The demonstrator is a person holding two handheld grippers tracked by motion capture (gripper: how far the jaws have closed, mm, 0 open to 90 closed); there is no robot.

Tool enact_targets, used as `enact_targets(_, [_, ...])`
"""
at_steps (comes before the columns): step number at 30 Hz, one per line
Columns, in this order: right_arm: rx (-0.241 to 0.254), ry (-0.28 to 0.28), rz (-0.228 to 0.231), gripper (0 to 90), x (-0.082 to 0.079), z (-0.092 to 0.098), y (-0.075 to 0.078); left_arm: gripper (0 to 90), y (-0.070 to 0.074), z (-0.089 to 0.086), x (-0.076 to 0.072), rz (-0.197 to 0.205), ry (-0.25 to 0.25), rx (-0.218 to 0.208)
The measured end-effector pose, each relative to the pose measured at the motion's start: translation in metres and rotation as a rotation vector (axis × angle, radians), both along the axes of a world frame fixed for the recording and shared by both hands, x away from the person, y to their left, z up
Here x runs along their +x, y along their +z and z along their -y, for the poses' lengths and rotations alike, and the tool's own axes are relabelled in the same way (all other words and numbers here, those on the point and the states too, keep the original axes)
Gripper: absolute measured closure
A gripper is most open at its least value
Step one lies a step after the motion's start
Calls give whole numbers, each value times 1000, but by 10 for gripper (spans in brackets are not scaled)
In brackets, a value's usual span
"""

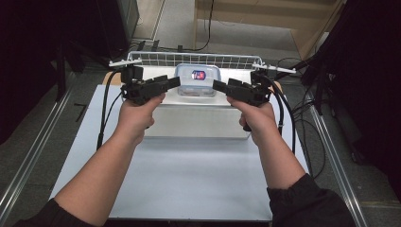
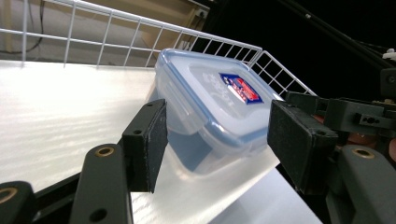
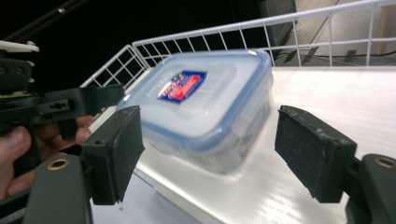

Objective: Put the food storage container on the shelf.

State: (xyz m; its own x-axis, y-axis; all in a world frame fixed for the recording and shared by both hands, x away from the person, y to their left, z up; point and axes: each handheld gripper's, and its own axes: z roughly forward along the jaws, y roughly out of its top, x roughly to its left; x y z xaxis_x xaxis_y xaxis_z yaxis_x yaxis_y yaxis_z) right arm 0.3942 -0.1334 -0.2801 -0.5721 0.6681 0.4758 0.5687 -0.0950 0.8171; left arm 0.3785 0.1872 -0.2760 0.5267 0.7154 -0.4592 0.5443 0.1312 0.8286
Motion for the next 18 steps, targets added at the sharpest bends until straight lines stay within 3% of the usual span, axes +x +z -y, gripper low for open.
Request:
enact_targets(3, [-11, -5, 13, 237, -7, 2, -4, 375, -2, -2, -5, 7, -7, 3])
enact_targets(10, [-30, -21, 43, 236, -23, 5, -10, 363, -10, -6, -27, 68, -12, 60])
enact_targets(13, [-64, -22, 88, 236, -38, 6, -14, 358, -17, -9, -44, 112, -13, 96])
enact_targets(18, [-96, -26, 127, 236, -55, 6, -24, 354, -27, -13, -61, 142, -7, 108])
